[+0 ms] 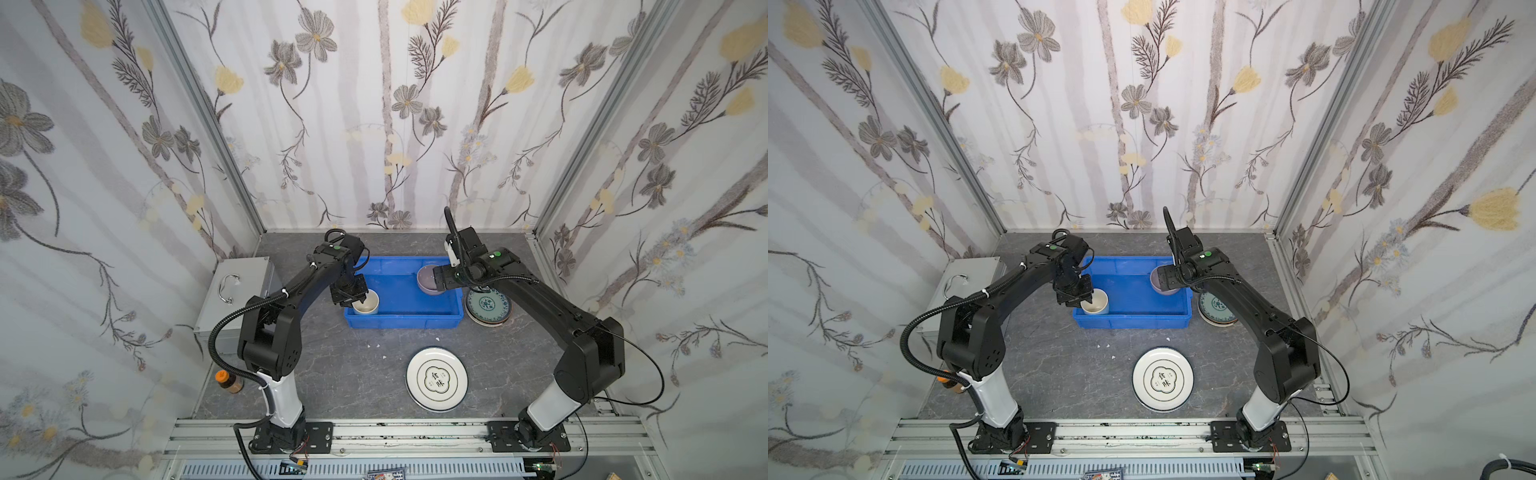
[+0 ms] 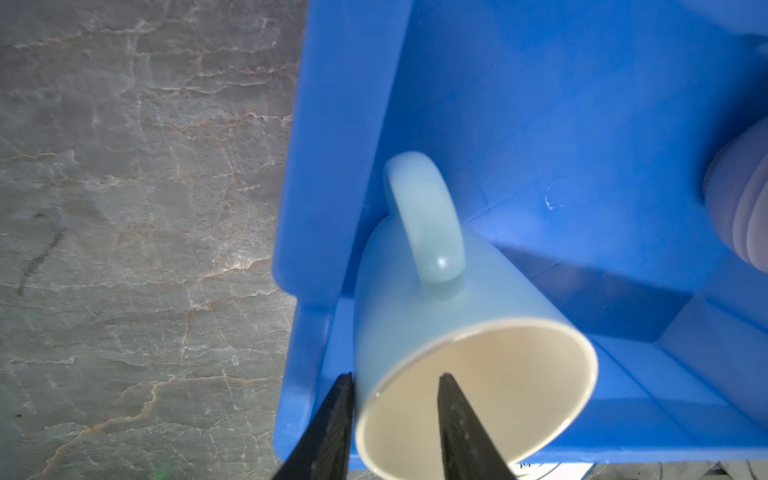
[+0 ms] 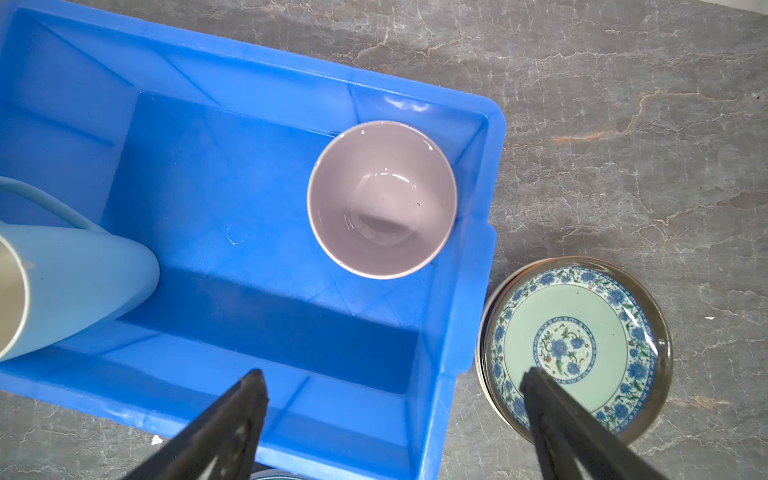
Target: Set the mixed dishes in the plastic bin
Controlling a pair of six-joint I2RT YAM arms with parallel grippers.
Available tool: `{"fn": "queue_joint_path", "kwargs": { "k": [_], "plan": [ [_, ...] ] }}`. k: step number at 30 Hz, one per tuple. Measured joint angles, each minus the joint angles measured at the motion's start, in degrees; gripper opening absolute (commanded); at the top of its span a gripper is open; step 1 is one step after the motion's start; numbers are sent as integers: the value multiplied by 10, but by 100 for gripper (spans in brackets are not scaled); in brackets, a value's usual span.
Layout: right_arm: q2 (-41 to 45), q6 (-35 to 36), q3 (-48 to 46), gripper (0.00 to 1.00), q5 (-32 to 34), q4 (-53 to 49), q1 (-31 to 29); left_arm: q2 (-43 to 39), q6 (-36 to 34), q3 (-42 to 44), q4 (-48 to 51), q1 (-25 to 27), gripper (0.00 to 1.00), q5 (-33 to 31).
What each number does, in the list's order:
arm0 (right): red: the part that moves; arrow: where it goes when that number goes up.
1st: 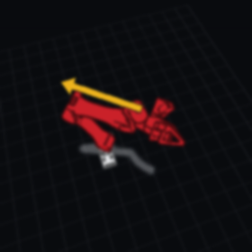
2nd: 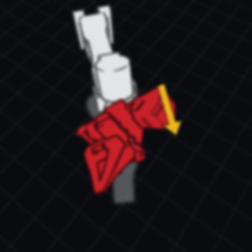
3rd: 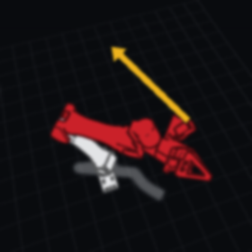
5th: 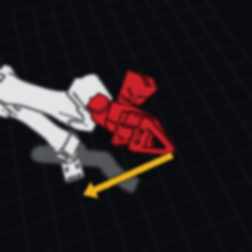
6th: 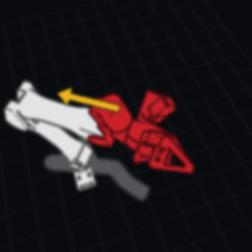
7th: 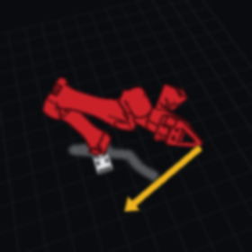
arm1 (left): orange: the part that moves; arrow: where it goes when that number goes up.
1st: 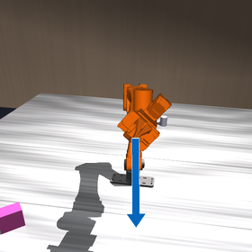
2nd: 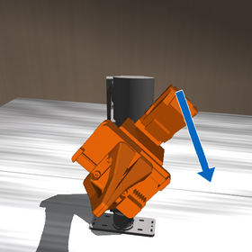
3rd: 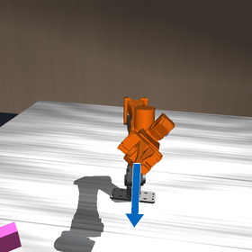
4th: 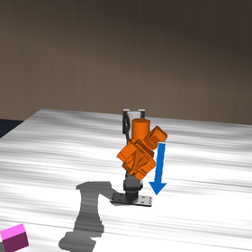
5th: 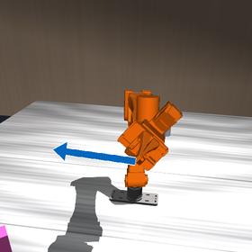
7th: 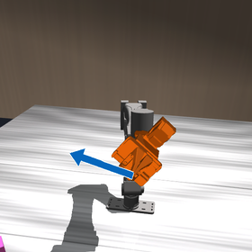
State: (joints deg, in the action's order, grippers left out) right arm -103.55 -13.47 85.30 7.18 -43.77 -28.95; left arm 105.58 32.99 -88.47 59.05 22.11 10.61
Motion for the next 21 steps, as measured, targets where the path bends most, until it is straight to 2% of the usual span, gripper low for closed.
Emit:
{"fn": "queue_joint_path", "kwargs": {
  "k": [6, 21],
  "plan": [
    [10, -6, -14, 95, 7, -1, 0, 33, -14, -47, 11, 13, 14, 1],
    [46, -21, -52, 95, 18, -1, 4, 119, -16, -157, 16, 70, 10, 47]
  ]
}}
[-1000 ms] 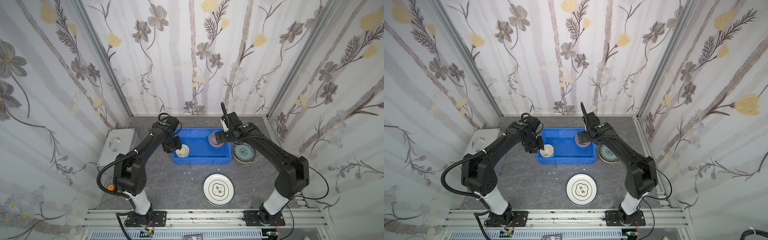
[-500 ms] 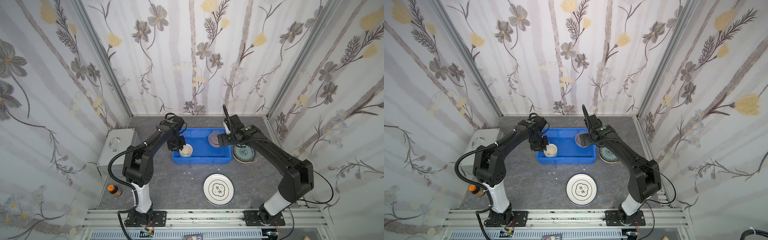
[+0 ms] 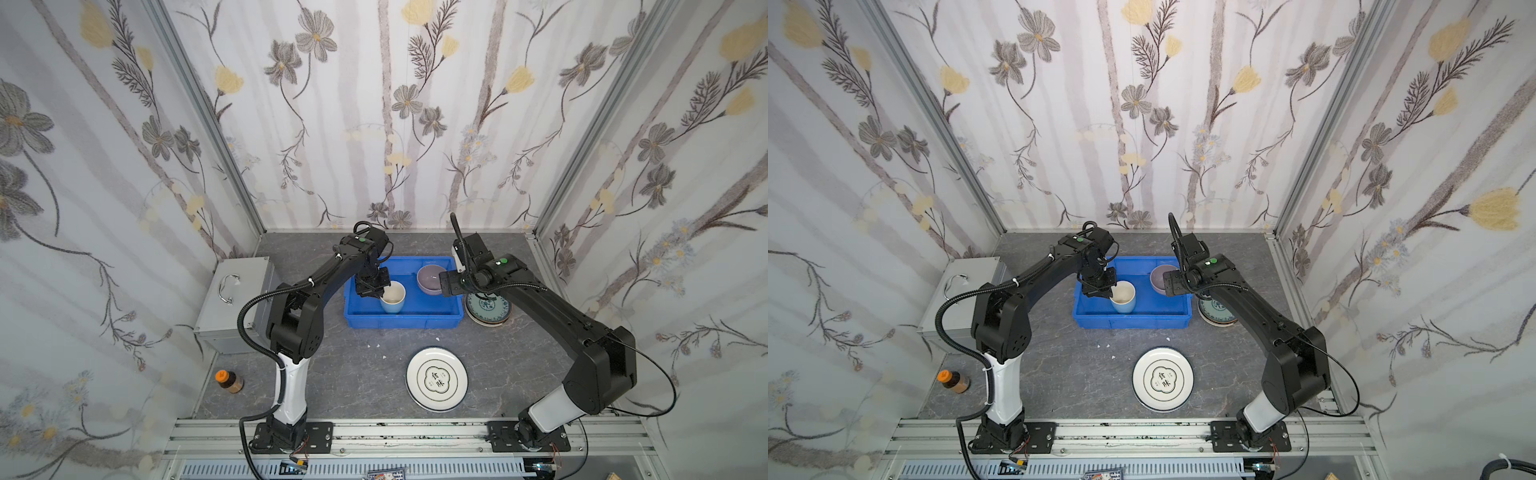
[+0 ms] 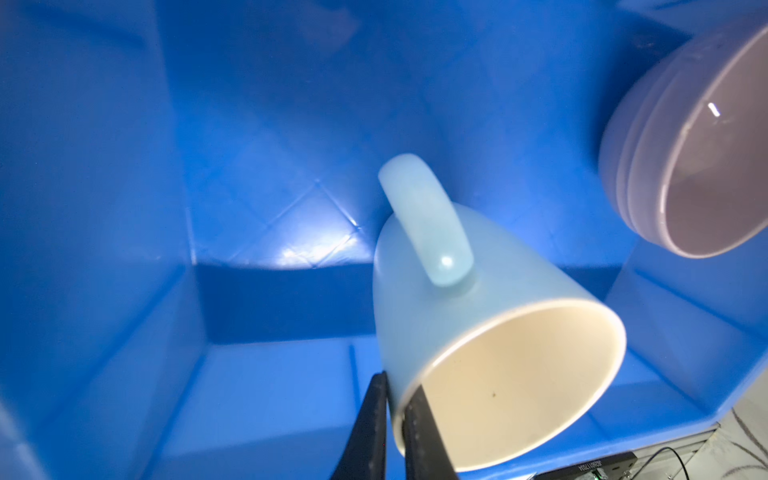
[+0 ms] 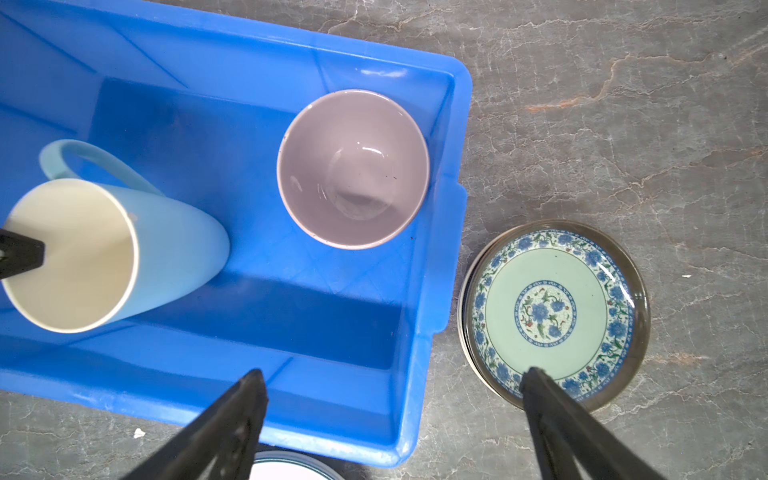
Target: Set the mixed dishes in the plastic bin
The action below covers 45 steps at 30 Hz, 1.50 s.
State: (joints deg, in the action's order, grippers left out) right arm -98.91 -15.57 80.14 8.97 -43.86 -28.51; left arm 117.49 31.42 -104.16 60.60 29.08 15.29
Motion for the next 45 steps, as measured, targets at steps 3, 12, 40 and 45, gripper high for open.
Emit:
{"fn": "queue_joint_path", "kwargs": {
  "k": [3, 12, 40, 45],
  "plan": [
    [12, 0, -9, 96, 4, 0, 5, 16, 0, -19, -2, 15, 10, 13],
    [45, -9, -31, 96, 4, 0, 18, 50, 1, -63, -5, 59, 10, 43],
    [127, -38, -91, 96, 21, -26, 34, 174, -6, -273, 44, 124, 22, 76],
    [126, -38, -91, 96, 21, -26, 35, 183, -6, -277, 45, 134, 23, 80]
  ]
}}
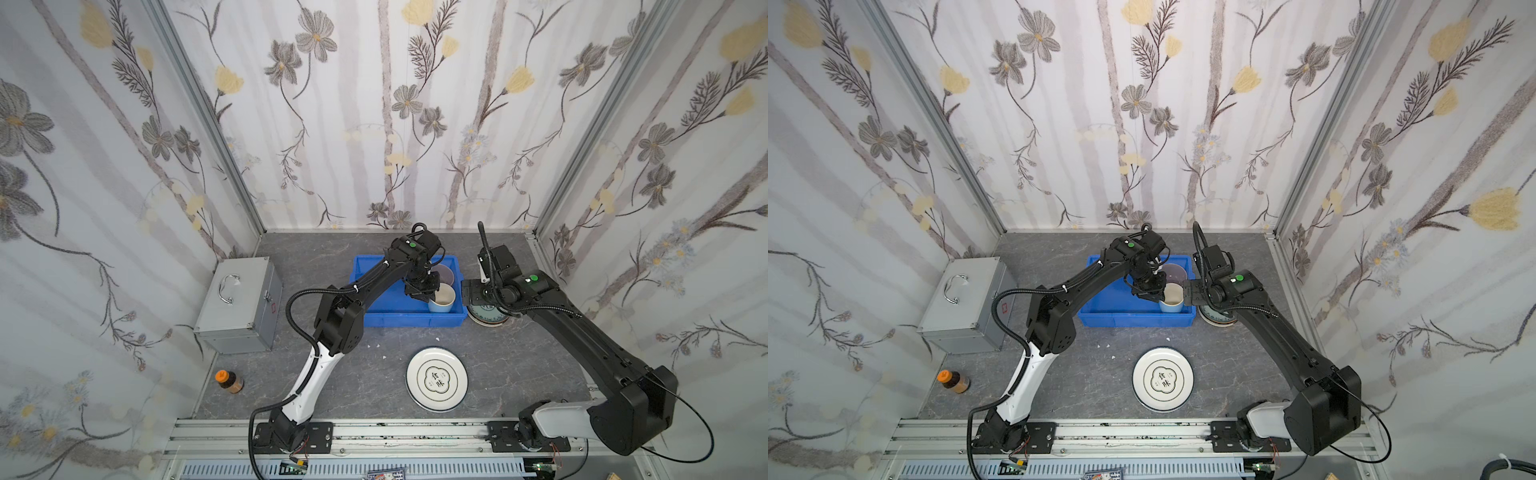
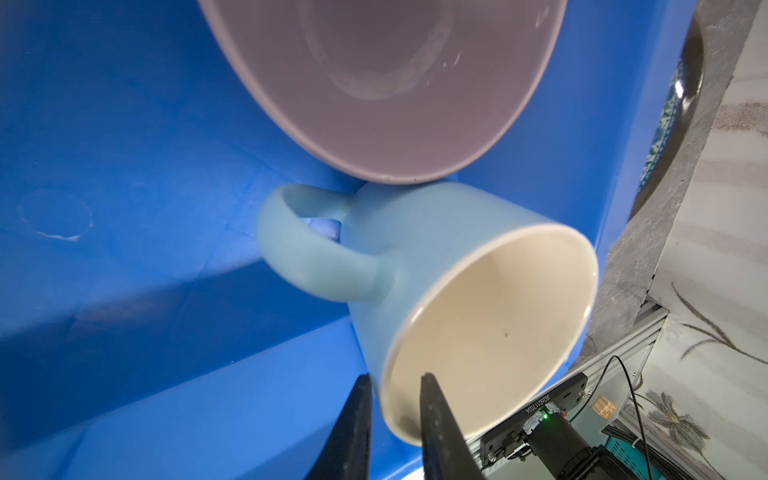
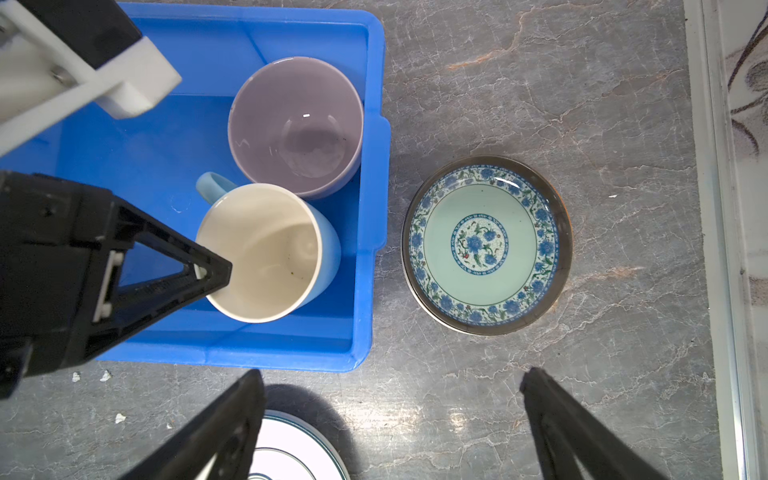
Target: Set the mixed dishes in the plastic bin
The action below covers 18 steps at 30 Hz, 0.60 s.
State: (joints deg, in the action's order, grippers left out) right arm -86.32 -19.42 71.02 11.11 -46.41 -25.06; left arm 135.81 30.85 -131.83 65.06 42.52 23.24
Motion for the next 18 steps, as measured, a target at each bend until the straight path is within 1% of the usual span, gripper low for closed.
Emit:
{"fn": "queue_joint_path", "kwargs": {
  "k": [4, 5, 9, 12, 13, 18],
  "plan": [
    [-5, 0, 0, 96, 0, 0, 0, 3, 0, -7, 1, 1, 23, 1],
    [-7, 0, 1, 96, 0, 0, 1, 3, 0, -8, 2, 1, 25, 1],
    [-12, 0, 9, 97, 0, 0, 2, 3, -5, -12, 6, 1, 41, 1],
    [-17, 0, 15, 97, 0, 0, 4, 3, -9, -18, 13, 1, 48, 1],
    [-19, 1, 16, 97, 0, 0, 4, 3, -10, -20, 15, 0, 50, 1],
    [-26, 3, 27, 97, 0, 0, 8, -1, -16, -37, 33, -4, 51, -2]
  ]
}}
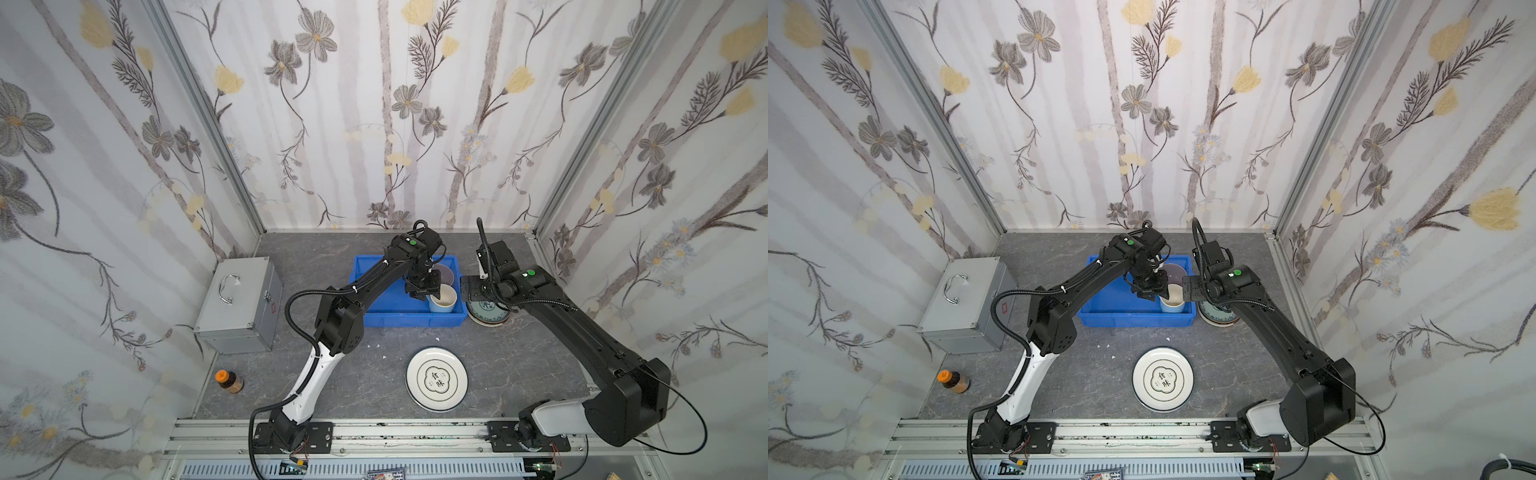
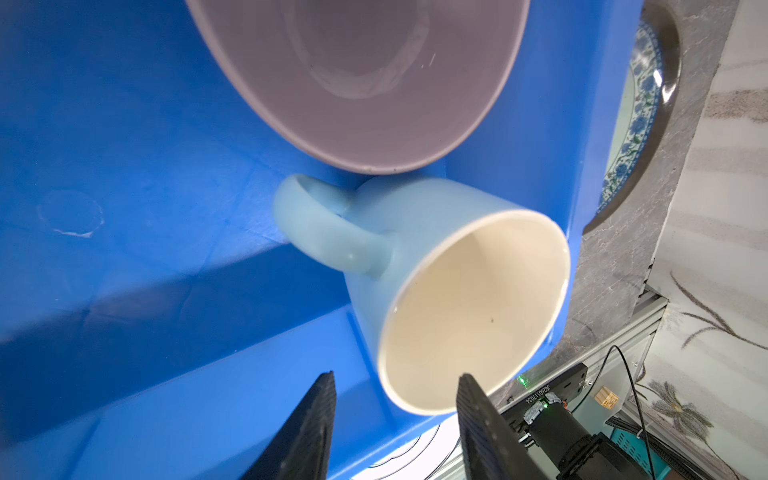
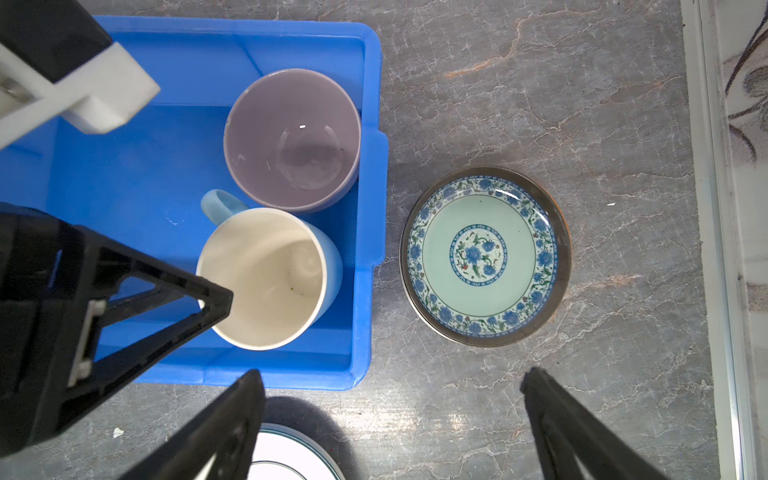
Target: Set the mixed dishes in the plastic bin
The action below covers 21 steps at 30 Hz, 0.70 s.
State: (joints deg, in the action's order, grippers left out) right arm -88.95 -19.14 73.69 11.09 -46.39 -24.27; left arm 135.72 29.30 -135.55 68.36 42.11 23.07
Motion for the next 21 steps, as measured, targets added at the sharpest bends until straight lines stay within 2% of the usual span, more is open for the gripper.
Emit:
{"fn": "queue_joint_path", "kwargs": {
  "k": [6, 10, 14, 21],
  "plan": [
    [-9, 2, 11, 97, -2, 7, 22, -30, -4, -5, 18, -21, 52, -14],
    [-13, -3, 10, 89, -9, 13, 41, -58, -10, 1, 29, -36, 48, -39],
    [-10, -9, -5, 78, -29, 27, 45, -101, -23, 53, 30, -48, 45, -62],
    [55, -47, -78, 72, -64, 29, 33, -174, -36, 155, 15, -51, 44, -72]
  ]
}}
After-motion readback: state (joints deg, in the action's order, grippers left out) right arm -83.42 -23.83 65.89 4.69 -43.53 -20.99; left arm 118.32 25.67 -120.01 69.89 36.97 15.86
